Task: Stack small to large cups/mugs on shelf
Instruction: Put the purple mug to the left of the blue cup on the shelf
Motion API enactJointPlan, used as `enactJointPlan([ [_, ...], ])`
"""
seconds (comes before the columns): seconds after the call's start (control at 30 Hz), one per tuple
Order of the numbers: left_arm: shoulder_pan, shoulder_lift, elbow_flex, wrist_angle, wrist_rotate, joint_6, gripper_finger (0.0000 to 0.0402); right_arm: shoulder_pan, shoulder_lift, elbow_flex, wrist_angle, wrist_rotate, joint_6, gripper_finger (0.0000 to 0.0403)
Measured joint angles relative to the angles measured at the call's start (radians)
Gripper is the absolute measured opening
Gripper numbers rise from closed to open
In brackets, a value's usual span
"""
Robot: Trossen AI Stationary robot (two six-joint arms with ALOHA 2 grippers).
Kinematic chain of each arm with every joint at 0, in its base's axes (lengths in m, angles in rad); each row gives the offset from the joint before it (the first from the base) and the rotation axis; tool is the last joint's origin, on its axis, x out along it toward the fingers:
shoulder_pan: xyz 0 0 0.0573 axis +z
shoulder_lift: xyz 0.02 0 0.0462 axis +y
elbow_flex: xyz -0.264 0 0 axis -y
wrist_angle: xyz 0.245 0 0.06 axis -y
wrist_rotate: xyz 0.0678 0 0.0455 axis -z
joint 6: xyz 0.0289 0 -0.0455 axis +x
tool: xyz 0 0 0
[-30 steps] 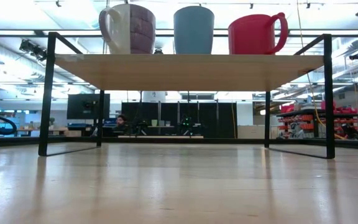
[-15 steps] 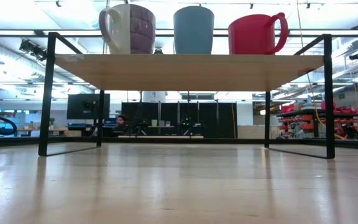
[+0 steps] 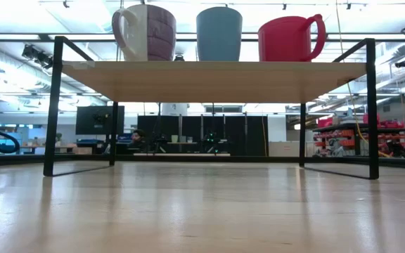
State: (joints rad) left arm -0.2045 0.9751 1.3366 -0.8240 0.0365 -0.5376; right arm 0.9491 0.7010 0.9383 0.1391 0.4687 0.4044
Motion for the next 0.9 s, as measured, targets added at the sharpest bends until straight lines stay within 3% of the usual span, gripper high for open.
enactJointPlan([
  [0.1, 0.004, -0.002, -0.109, 0.073, -0.011, -0.052, 0.0075, -0.058, 0.023, -0.058, -0.015, 0.083, 0.117, 0.0013],
  [0.4, 0.027, -0.002, -0.3, 0.17, 0.043, -0.16, 0.0075, -0.166, 0.095, -0.097, -0.075, 0.046, 0.296, 0.0012],
  [0.9, 0.026, 0.046, -0.332, 0.178, 0.048, -0.245, 0.0072, -0.19, 0.111, -0.098, -0.114, 0.046, 0.303, 0.0012],
])
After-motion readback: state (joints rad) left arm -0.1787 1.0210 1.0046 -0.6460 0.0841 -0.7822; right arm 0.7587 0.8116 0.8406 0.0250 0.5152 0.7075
